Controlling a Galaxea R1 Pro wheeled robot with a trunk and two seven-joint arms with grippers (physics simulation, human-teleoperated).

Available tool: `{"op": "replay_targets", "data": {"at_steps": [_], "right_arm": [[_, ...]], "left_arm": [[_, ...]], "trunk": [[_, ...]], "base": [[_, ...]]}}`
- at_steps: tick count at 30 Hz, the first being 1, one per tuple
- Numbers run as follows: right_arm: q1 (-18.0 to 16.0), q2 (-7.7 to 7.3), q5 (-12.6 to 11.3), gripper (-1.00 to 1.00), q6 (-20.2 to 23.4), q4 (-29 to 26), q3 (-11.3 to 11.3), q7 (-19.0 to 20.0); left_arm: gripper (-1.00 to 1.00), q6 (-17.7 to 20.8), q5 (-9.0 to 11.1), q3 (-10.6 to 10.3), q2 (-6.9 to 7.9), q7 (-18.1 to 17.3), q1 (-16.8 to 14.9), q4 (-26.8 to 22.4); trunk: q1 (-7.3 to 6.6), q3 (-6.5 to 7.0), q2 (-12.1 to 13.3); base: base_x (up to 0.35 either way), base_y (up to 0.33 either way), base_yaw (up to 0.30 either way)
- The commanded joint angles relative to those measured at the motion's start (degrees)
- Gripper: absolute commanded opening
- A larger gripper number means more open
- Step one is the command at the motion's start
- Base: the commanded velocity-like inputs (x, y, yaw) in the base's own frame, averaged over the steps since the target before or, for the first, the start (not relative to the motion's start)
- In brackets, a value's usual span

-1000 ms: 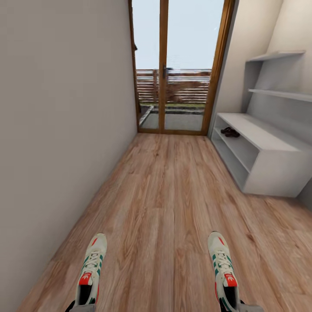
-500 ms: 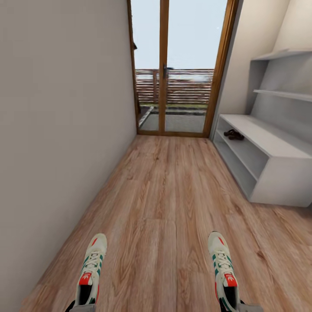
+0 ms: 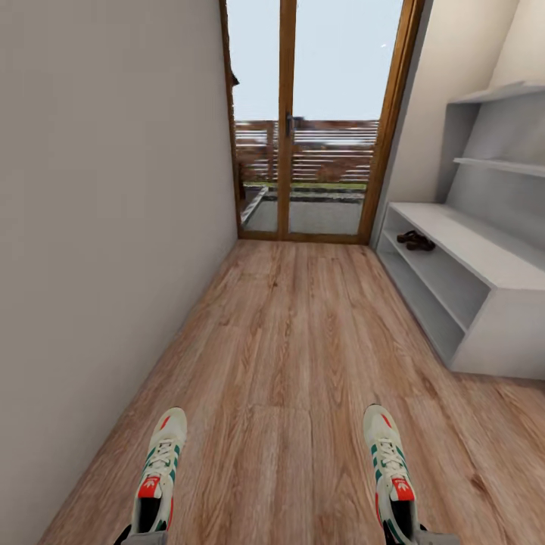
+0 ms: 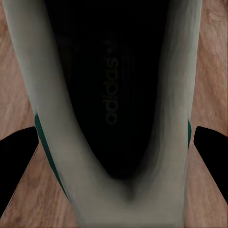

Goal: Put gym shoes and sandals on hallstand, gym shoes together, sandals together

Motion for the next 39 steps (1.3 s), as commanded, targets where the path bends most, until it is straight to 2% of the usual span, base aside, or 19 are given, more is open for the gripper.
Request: {"op": "replay_targets", "data": {"at_steps": [1,21,29,39], "right_arm": [[-0.04,0.03,0.12,-1.00,-0.18,0.03,-0.30,0.33],[-0.04,0.03,0.12,-1.00,-0.19,-0.05,-0.28,0.41],[-0.04,0.03,0.12,-1.00,-0.20,-0.04,-0.26,0.37],[-0.04,0.03,0.12,-1.00,-0.26,0.02,-0.29,0.33]], "left_arm": [[-1.00,-0.16,-0.08,0.35,-0.02,-0.34,-0.04,0.03],[-1.00,-0.09,-0.01,0.35,0.01,-0.30,-0.05,0.03],[-1.00,-0.15,-0.01,0.35,0.04,-0.30,-0.05,0.03],[-1.00,-0.16,-0.01,0.35,0.03,-0.32,-0.05,0.03]], "trunk": [[0.02,-0.05,-0.02],[0.02,-0.05,-0.02],[0.02,-0.05,-0.02],[0.02,-0.05,-0.02]], "base": [[0.336,0.000,0.000],[0.336,0.002,0.000],[0.336,0.079,-0.170],[0.336,0.096,-0.031]]}}
